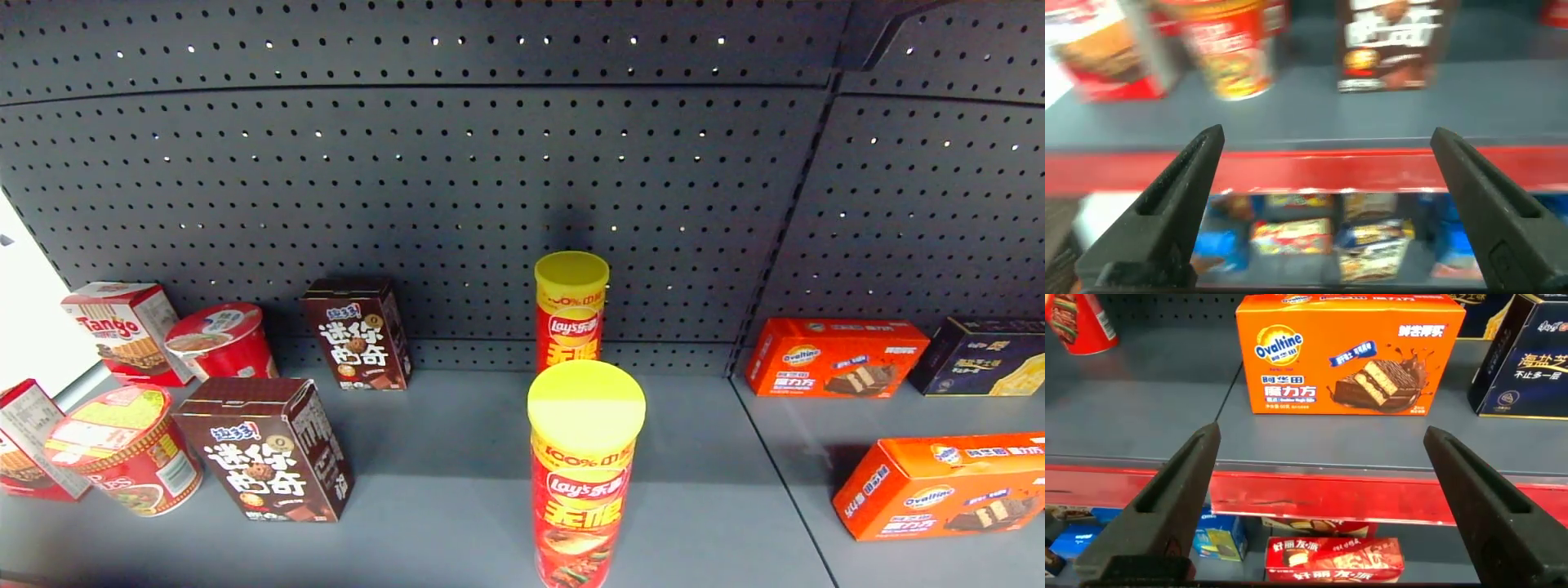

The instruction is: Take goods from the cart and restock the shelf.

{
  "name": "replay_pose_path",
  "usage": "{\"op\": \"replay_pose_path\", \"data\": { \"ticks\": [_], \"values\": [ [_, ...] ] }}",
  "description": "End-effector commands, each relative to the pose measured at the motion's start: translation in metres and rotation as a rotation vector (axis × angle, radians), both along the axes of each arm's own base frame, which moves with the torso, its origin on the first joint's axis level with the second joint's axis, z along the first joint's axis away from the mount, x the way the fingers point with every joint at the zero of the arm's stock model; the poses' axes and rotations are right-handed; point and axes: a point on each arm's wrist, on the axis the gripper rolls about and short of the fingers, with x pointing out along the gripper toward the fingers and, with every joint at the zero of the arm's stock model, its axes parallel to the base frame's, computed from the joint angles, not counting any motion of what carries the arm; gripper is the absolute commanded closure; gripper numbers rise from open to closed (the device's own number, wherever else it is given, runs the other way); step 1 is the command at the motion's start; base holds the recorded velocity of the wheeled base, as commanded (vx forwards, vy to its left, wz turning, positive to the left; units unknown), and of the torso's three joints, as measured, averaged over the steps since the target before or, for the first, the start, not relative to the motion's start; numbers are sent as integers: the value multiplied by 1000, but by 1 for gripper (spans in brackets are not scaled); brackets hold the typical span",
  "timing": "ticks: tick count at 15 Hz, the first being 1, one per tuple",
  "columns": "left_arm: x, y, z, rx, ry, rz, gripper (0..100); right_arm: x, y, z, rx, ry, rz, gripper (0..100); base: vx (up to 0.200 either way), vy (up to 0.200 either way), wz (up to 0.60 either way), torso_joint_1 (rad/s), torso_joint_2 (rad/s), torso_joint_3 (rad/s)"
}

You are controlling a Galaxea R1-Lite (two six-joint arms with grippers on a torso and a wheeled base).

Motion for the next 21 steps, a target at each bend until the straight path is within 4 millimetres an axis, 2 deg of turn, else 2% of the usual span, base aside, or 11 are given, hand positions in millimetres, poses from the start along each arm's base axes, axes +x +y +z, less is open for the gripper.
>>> {"op": "replay_pose_path", "data": {
  "ticks": [1,5,21],
  "values": [
    [1,0,0,4,12,9,0,0,0,0,0,-1,0,0,0,0,0,0,0,0],
    [-5,-2,-2,-6,-61,-165,0,0,0,0,0,-1,0,0,0,0,0,0,0,0],
    [-5,-1,-1,-26,-61,-129,0,0,0,0,0,1,0,0,0,0,0,0,0,0]
  ]
}}
